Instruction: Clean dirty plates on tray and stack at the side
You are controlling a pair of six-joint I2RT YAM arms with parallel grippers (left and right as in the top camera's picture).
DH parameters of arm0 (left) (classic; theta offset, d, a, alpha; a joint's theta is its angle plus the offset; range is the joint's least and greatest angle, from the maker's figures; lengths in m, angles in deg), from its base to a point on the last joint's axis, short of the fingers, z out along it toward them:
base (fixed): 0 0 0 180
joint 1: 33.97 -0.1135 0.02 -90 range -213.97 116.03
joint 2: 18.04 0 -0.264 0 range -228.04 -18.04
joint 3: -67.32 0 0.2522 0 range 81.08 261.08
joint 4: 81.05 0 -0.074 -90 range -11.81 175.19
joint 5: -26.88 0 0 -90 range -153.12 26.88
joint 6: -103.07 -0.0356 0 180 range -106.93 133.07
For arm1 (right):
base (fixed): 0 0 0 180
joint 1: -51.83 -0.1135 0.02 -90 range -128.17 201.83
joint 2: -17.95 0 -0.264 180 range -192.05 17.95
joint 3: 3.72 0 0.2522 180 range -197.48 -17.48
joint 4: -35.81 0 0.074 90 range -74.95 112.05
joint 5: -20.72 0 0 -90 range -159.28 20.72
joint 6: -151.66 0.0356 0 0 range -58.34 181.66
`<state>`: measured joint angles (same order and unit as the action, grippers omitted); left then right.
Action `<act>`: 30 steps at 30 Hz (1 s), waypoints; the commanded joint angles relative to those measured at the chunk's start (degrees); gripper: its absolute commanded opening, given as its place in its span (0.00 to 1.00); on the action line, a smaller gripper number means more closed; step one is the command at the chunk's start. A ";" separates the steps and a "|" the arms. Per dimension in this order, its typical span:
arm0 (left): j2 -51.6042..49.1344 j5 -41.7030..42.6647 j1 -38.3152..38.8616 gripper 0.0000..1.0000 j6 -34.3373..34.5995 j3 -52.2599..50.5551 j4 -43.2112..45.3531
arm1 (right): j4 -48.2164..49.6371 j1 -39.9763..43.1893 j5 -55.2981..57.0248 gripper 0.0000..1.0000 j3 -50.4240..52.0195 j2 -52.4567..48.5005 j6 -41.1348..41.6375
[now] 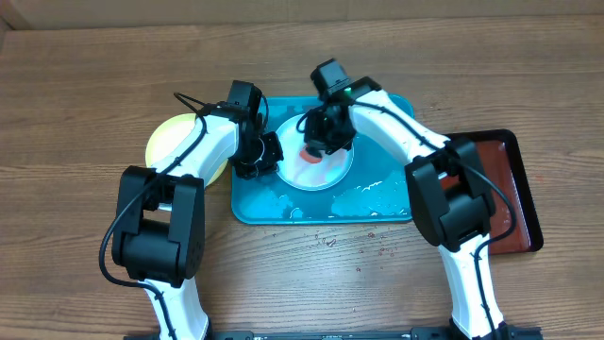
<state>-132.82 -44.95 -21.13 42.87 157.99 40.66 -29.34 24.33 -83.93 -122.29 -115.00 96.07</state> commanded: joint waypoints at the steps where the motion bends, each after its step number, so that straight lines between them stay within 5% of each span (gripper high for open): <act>1: -0.20 1.36 0.24 0.04 -1.55 -0.26 -0.68 | -1.68 1.75 6.08 0.04 -0.31 -1.01 0.98; 17: -0.20 1.38 0.24 0.04 -1.55 -0.26 -0.63 | -17.86 0.09 1.25 0.04 -0.24 -1.03 -11.82; 30: -0.20 1.36 0.24 0.04 -1.79 -0.26 -1.03 | -3.41 -3.96 1.88 0.04 -0.24 -1.03 -5.90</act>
<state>-132.82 -45.32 -21.39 42.44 157.94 39.50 -36.12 21.24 -81.99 -123.54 -114.98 87.46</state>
